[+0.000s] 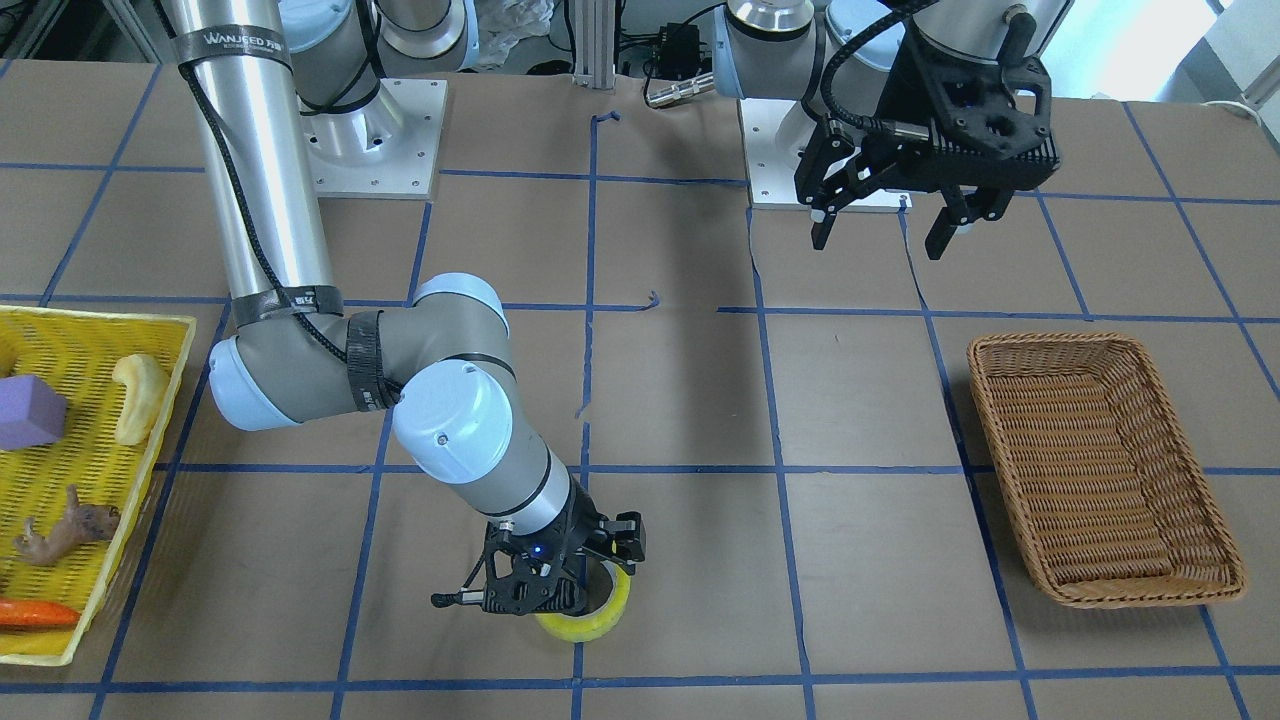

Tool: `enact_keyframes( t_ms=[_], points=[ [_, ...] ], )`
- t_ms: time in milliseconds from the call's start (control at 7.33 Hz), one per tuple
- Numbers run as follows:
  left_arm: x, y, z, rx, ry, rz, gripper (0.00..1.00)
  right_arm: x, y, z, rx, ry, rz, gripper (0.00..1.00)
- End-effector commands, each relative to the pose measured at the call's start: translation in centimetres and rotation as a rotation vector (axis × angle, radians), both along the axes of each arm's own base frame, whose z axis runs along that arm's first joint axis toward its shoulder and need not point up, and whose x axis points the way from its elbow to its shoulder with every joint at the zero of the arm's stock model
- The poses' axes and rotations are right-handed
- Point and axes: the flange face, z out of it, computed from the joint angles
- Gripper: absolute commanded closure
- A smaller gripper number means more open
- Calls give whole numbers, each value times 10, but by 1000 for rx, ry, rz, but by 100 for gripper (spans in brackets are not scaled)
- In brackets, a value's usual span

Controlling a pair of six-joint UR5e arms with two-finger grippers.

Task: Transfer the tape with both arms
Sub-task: 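Carry the tape roll toward the table center and set it down, then open and raise the right gripper while the left gripper moves toward the tape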

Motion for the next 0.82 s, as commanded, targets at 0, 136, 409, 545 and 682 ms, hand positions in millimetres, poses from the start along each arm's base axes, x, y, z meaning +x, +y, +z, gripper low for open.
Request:
enact_keyframes(
  t_ms=[0,136,409,545,682],
  points=[
    [1,-1,2,-6,1,2,0,-24,9,67,-44,48,-25,0],
    [2,-16,-4,4,6,15,0,-46,24,100,7,196,-49,0],
    [2,-69,2,-38,-19,27,0,-94,82,178,160,326,-78,0],
    [-15,-101,-20,-14,-27,40,0,-122,112,219,191,374,-106,0],
    [-37,-128,-55,7,-22,17,0,-127,129,246,164,365,-117,0]
  ],
)
